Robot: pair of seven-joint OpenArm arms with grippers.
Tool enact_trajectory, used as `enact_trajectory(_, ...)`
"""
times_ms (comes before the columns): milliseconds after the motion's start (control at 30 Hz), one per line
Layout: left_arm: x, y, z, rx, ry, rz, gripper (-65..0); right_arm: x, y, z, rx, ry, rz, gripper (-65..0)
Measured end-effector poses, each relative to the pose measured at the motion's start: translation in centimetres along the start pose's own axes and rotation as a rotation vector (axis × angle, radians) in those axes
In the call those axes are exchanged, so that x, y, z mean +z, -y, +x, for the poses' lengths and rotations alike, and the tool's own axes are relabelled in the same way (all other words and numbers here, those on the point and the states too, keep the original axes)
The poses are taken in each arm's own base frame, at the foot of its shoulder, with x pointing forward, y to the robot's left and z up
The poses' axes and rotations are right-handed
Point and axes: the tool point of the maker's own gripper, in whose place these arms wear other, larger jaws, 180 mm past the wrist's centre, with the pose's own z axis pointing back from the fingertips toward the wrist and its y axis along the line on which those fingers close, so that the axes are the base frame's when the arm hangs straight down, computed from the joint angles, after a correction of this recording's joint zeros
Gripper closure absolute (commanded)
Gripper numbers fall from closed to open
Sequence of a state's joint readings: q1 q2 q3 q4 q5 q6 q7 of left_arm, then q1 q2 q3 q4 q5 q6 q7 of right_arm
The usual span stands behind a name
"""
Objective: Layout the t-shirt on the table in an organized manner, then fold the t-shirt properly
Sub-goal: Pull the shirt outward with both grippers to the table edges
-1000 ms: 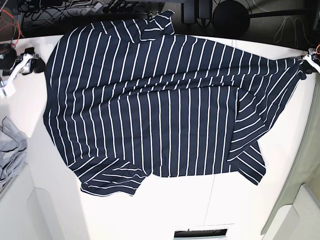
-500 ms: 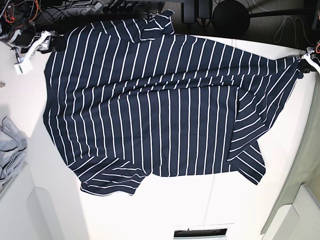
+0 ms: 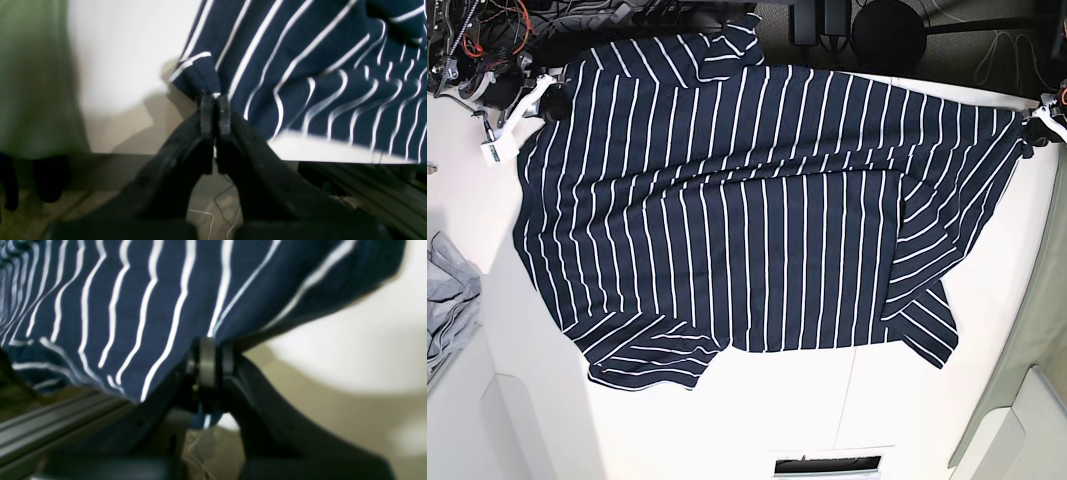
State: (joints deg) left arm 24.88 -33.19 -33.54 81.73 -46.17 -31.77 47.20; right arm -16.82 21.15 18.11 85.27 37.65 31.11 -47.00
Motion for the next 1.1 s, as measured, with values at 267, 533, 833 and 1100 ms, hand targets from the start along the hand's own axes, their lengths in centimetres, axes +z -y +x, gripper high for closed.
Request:
enact_trajectory(267,2.9,1.7,3.3,0.085,0.152,-0.197,0.0,4.3,5.2,4.4,0.039,0.081,-0.118,0.0)
enact_trajectory(533,3.6,3.9,2.3,0.17,0.134,-0.33,0.0,5.4,5.8,5.6,0.047,0.06,-0.113,0.0)
enact_trajectory(833,3.8,4.6,2.1,0.187,0.122,-0.371,0.0,5.4,5.6,6.7,0.047,0.112,-0.109,0.0)
enact_trajectory(1100,3.8,4.6,2.2,0.187,0.125,-0.369,0.0,5.6,6.7,7.7,0.091,0.094,-0.173,-31.1)
